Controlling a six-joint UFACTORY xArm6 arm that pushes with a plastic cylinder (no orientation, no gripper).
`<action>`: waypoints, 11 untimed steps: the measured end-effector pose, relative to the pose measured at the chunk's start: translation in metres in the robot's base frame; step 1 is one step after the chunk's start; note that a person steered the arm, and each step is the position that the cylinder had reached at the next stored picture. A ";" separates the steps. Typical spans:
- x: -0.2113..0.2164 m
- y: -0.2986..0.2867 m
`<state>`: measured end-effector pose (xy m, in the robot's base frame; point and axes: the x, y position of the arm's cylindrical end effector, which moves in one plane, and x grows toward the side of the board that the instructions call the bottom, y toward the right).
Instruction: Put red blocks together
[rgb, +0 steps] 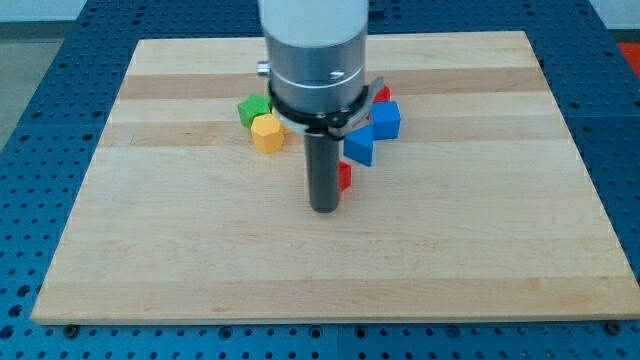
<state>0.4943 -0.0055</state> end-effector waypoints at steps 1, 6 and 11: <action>-0.016 0.019; -0.007 -0.002; -0.104 0.038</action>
